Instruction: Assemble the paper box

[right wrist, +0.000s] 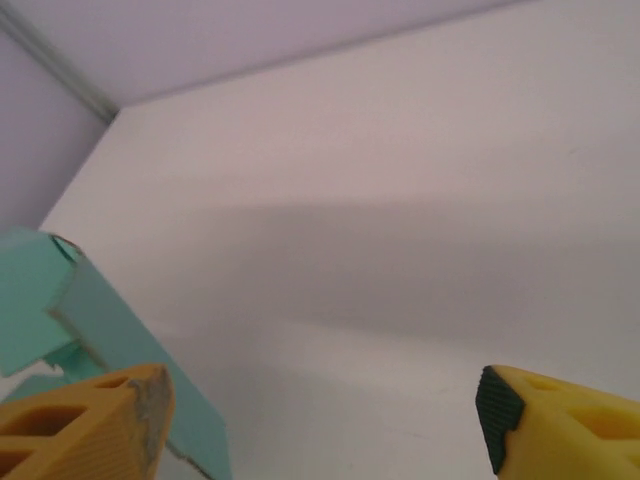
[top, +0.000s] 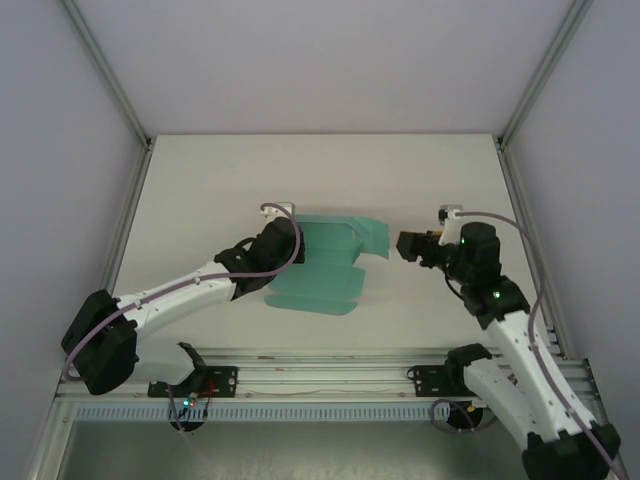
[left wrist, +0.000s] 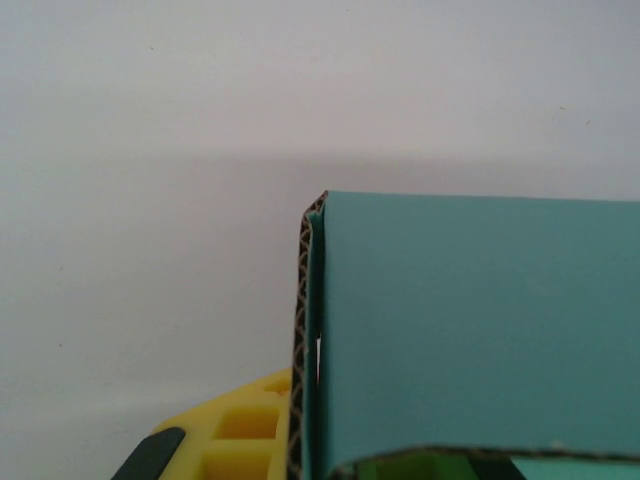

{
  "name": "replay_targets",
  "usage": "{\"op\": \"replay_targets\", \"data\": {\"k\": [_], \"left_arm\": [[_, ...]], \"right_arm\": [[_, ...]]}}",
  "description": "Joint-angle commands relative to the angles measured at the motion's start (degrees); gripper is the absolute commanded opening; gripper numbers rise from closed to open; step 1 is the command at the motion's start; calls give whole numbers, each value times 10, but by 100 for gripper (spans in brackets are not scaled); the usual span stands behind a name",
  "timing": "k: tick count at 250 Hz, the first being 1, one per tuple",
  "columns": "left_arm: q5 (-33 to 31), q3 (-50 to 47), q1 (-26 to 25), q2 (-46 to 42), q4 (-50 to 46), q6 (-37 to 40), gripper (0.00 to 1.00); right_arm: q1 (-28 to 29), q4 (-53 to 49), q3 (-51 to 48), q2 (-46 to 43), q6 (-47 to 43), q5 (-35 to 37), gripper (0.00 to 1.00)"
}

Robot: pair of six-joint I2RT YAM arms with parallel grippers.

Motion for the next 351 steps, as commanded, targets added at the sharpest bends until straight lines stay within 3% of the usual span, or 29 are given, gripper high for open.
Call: {"op": "replay_targets", "data": {"k": [1, 41, 68, 119, 174, 217, 264, 302, 351], "left_arm": [[13, -4, 3, -15, 18, 20, 0], [15, -8, 3, -16, 25, 23, 0], [14, -7, 3, -9, 24, 21, 0], [25, -5, 4, -4, 26, 25, 0], [28, -4, 4, -6, 25, 25, 0], [21, -5, 4, -10, 19, 20, 0], [5, -2, 4, -9, 5, 14, 0], [5, -3, 3, -8, 9, 12, 0], [8, 3, 3, 4, 10, 9, 0]], "right_arm": [[-34, 17, 31, 65, -38, -219, 69], [-38, -25, 79, 139, -147, -337, 63], [-37, -28, 80, 149, -165, -378, 57], [-17, -34, 70, 161, -194, -391, 52], [31, -6, 91, 201, -182, -355, 50], [64, 75, 91, 219, -103, -265, 49], [123, 107, 85, 213, -77, -157, 48], [172, 105, 95, 219, -32, -10, 41], [244, 91, 128, 274, 36, 273, 30]]}}
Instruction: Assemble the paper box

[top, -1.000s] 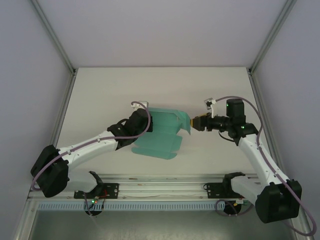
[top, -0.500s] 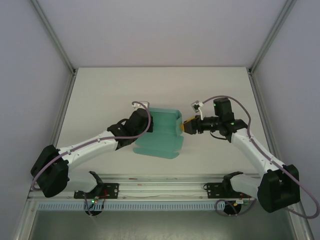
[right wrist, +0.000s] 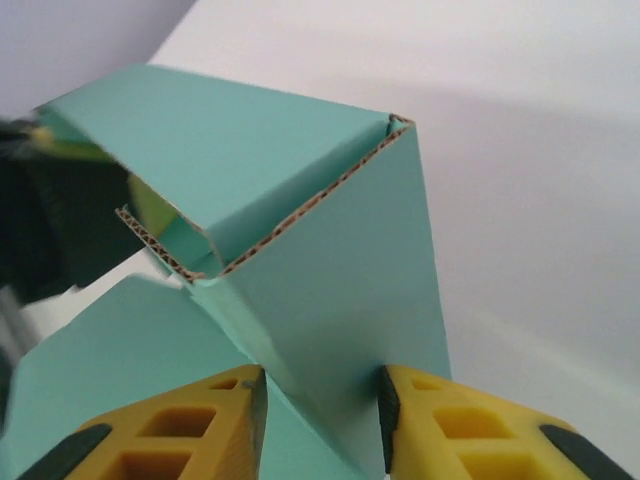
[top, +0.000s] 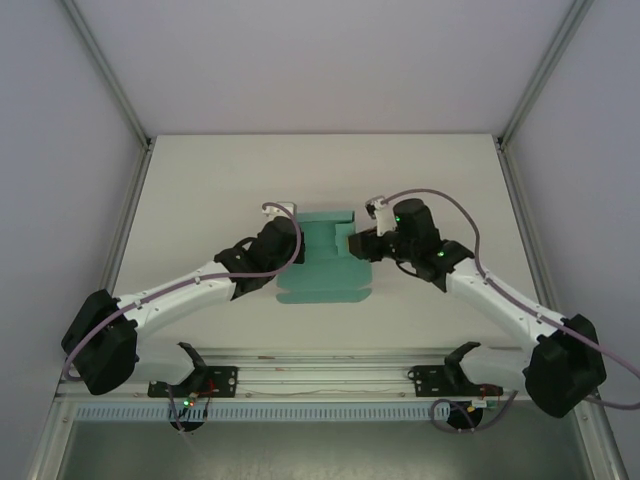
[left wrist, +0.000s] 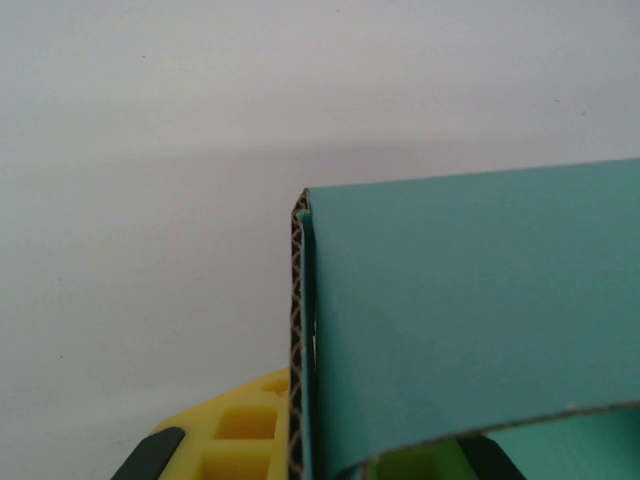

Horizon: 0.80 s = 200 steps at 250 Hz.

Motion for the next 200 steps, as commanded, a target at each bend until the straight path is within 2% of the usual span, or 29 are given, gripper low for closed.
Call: {"op": "replay_targets", "data": {"k": [1, 30, 66, 81, 93, 121, 137, 163, 180, 200], "left_arm": [[1, 3, 2, 4, 5, -11, 0], [-2, 5, 1, 21, 5, -12, 0], [17, 12, 1, 36, 10, -16, 0], [19, 14, 1, 36, 12, -20, 0], [18, 14, 1, 35, 13, -24, 0], [17, 15, 1, 33, 16, -36, 0], [14, 21, 1, 36, 9, -40, 0], [19, 26, 1, 42, 2, -41, 0], [21, 28, 2, 40, -1, -41, 0], [22, 27, 1, 35, 0, -42, 0]], "right_arm": [[37, 6, 31, 34, 56, 248, 30], [72, 14, 52, 82, 77, 350, 22], [77, 47, 59, 128, 94, 342, 13], [79, 46, 64, 138, 103, 368, 9], [83, 29, 73, 146, 109, 411, 5], [100, -68, 118, 184, 135, 565, 0], [102, -130, 149, 213, 147, 601, 0], [103, -148, 157, 231, 152, 608, 0], [102, -125, 147, 225, 140, 587, 7], [101, -68, 122, 204, 113, 528, 15]]}}
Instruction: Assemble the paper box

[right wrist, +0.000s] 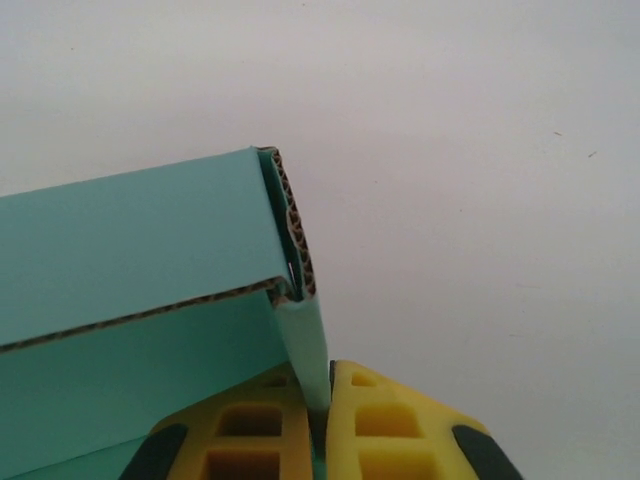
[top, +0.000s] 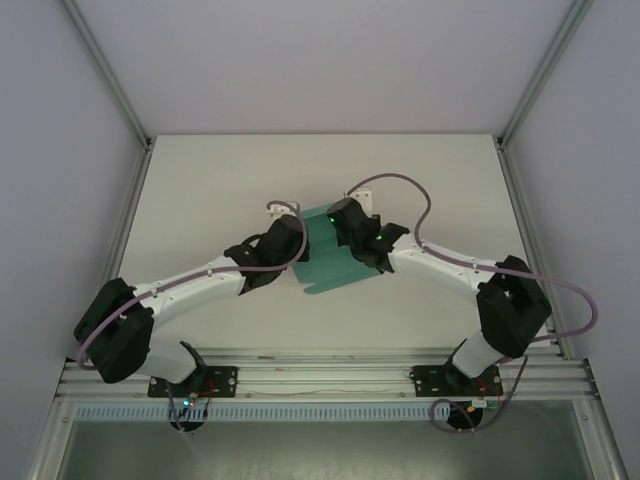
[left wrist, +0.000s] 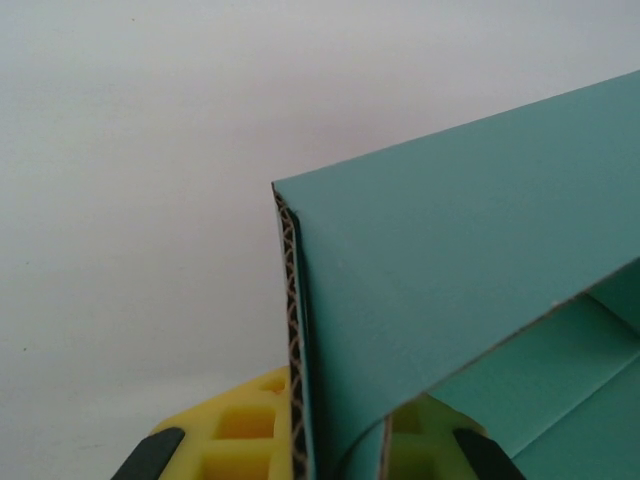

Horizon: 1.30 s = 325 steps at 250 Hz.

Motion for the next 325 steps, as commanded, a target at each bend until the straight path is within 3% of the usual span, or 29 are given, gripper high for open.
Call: {"op": "replay_targets", "data": {"k": [1, 28, 57, 93, 104, 119, 155, 213, 252, 286, 325], "left_arm": [[13, 16, -4, -13, -13, -12, 0], [20, 14, -5, -23, -12, -9, 0], [24, 8, -4, -34, -12, -6, 0], [31, 1, -5, -43, -8, -2, 0], [33, 1, -5, -44, -9, -2, 0], [33, 3, -5, -47, -12, -4, 0], [12, 18, -5, -49, -37, -22, 0], [-72, 56, -3, -41, -135, -93, 0], [-70, 47, 17, -43, -149, -101, 0], [-63, 37, 23, -45, -134, -91, 0], [-43, 45, 23, -27, -119, -84, 0]], "right_arm": [[-25, 11, -34, -13, -5, 53, 16], [-39, 87, -77, -46, -20, -49, 25], [-54, 138, -113, -81, -29, -124, 28], [-61, 150, -122, -107, -45, -143, 14], [-62, 136, -115, -107, -50, -131, 6], [-62, 107, -100, -99, -56, -110, 3], [-62, 45, -70, -64, -40, -22, 0], [-65, -108, -2, 12, 51, 187, 0], [-79, -133, 6, 46, 37, 229, 0], [-80, -157, 15, 57, 26, 308, 0], [-78, -179, 49, 67, 35, 324, 0]]}}
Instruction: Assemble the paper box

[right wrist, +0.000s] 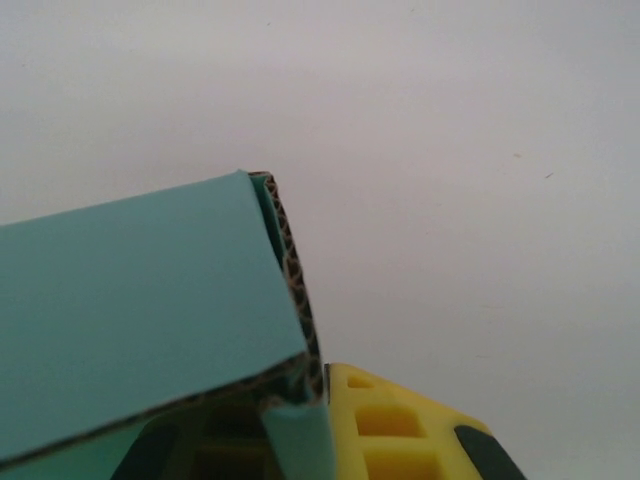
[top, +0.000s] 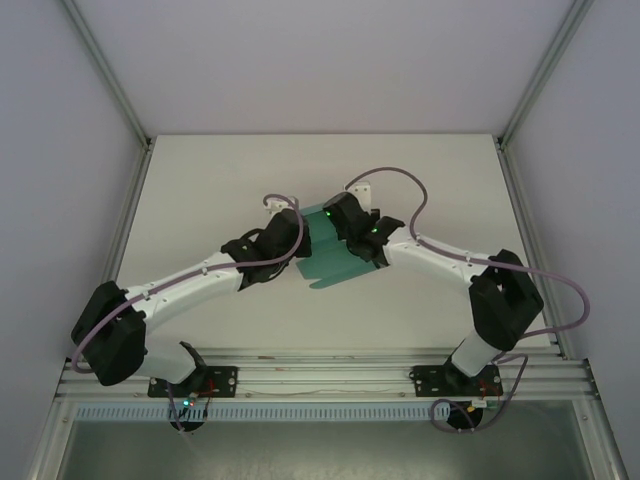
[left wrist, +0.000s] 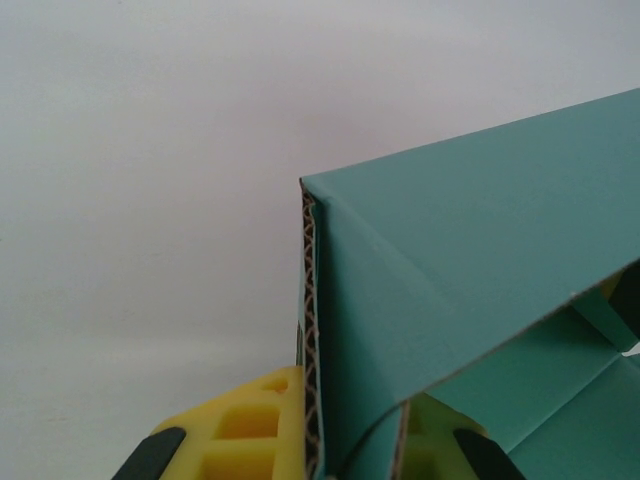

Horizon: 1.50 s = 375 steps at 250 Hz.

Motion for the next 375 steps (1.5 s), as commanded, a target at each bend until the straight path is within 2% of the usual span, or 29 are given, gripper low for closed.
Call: {"op": "replay_targets", "data": {"k": [1, 14, 26, 67, 84, 98, 113, 145, 171, 202, 219, 259, 286, 312, 335, 375], "left_arm": [[-64, 4, 22, -14, -63, -24, 0], [-54, 9, 21, -5, -60, -21, 0], [-47, 11, 21, 2, -55, -15, 0], [-35, 18, 21, 18, -48, -14, 0], [-24, 18, 20, 20, -38, -13, 0], [-12, 18, 21, 21, -29, -11, 0], [-2, 17, 19, 22, -19, -10, 0], [7, 11, 19, 18, -9, -10, 0], [6, 2, 19, 9, -5, -6, 0], [1, -12, 19, -9, 7, 2, 0], [2, -18, 21, -21, 11, 13, 0], [-3, -20, 23, -40, -2, 32, 0], [20, -21, 23, -51, -10, 63, 0], [77, -22, 24, -59, -12, 119, 0], [125, 2, 25, -43, -60, 175, 0], [199, 65, 23, 23, -172, 191, 0]], "right_arm": [[-65, -138, 1, 33, 41, 274, 0], [-64, -121, 4, 33, 31, 256, 0], [-65, -79, -9, 26, 7, 207, 0], [-65, 150, -108, -38, -48, -40, 5], [-64, 240, -147, -60, -65, -128, 19], [-65, 281, -161, -67, -66, -173, 20], [-65, 282, -154, -67, -78, -217, 24], [-64, 285, -155, -80, -91, -308, 44], [-65, 310, -183, -119, -90, -347, 58], [-65, 315, -215, -187, -85, -349, 80], [-65, 307, -232, -232, -79, -332, 100], [-66, 274, -270, -340, -61, -253, 100], [-65, 239, -294, -411, -51, -194, 100], [-67, 198, -310, -473, -30, -148, 100], [-70, 146, -313, -516, -10, -126, 100], [-75, 33, -292, -535, 15, -102, 100]]}}
